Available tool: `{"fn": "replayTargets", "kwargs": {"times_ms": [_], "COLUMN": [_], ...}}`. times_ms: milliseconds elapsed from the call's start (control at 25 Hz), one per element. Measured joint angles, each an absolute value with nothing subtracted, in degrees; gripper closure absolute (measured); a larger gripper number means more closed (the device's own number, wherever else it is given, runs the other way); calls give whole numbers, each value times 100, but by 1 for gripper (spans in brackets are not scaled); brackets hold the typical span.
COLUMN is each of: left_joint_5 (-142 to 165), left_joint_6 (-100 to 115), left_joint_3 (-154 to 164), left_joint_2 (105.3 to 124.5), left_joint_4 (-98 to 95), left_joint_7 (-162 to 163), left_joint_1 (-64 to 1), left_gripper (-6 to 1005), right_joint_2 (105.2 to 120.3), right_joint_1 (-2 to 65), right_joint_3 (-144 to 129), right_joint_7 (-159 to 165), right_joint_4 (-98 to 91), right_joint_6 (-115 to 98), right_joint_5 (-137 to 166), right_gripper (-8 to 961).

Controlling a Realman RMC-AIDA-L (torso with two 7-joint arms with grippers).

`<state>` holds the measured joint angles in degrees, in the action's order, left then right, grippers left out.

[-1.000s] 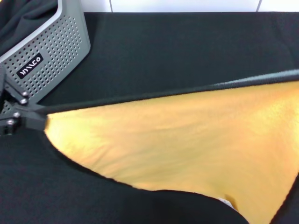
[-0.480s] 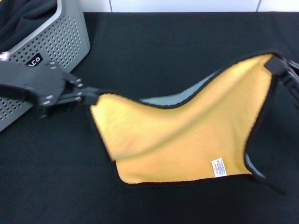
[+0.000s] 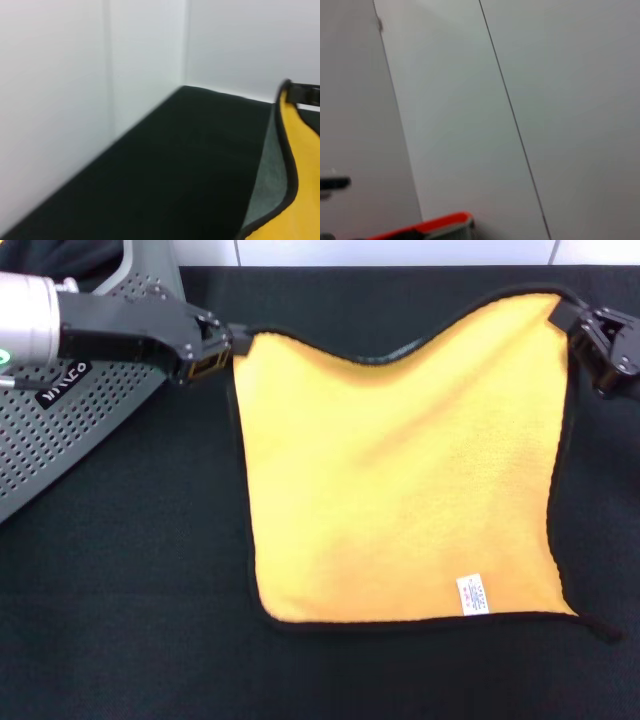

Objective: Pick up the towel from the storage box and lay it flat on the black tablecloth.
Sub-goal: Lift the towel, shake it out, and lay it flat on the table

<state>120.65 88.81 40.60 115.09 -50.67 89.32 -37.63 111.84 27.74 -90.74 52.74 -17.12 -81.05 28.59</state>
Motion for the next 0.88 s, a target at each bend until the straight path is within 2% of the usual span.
{"fn": "replayTargets", "kwargs": {"times_ms": [440, 880], "left_joint_5": [12086, 12641], "left_joint_6": [7488, 6543], "left_joint_3": [5038, 5293], "left_joint_2": [11675, 11966], "left_joint_4": [-5052, -5039], "left_joint_7": [8938, 8997], "left_joint_1": [-3831, -3868], "left_gripper": [975, 974], "right_joint_2": [11209, 11176], "right_joint_1": [3465, 3866], "right_joint_3": [-9076, -9074], "right_joint_7": [5189, 5285], "right_joint_4": [-1701, -1696], "right_joint_6": [-6282, -5104], "right_joint_5": [3299, 4045], "right_gripper": [900, 897]}}
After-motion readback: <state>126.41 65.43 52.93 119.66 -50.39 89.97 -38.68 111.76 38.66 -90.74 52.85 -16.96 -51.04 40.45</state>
